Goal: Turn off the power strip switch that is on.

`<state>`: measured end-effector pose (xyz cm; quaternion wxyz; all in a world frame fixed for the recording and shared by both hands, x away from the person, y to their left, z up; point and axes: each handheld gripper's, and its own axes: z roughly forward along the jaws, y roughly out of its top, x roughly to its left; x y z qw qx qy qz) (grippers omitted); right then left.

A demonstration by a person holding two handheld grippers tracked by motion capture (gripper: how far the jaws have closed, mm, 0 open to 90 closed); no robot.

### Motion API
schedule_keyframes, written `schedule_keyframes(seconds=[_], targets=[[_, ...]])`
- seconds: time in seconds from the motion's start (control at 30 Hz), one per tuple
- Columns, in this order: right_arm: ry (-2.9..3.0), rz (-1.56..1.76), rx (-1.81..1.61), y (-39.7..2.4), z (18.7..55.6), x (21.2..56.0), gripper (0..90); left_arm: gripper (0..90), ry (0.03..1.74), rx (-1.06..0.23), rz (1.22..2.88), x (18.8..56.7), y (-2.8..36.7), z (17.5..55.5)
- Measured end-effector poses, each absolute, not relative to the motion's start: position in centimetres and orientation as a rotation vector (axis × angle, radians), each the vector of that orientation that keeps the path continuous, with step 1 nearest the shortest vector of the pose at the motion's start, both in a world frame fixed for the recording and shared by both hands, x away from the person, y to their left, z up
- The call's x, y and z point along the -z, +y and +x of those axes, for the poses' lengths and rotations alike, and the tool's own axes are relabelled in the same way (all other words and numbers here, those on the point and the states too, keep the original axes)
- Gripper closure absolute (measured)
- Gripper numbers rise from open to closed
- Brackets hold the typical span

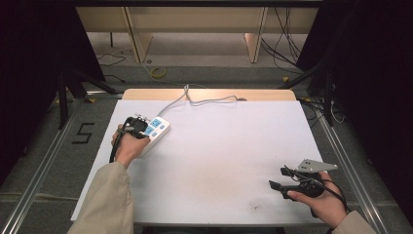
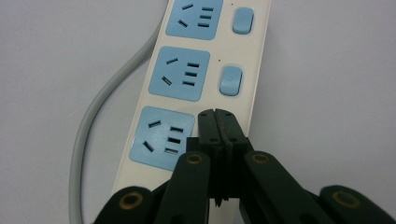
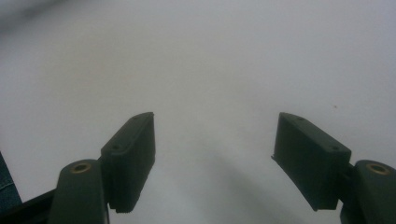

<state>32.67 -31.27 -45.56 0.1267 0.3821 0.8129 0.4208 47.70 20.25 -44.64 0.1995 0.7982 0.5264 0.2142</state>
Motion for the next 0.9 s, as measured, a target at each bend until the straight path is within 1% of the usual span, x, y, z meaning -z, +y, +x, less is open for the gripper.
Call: schedule_keyframes(seconds=[0.9], targets=[[2.368, 1.111, -1.223, -31.27, 32.67, 45.56, 30.0, 89.8, 1.464, -0.562, 2.26, 44.61, 20.35, 47.75]])
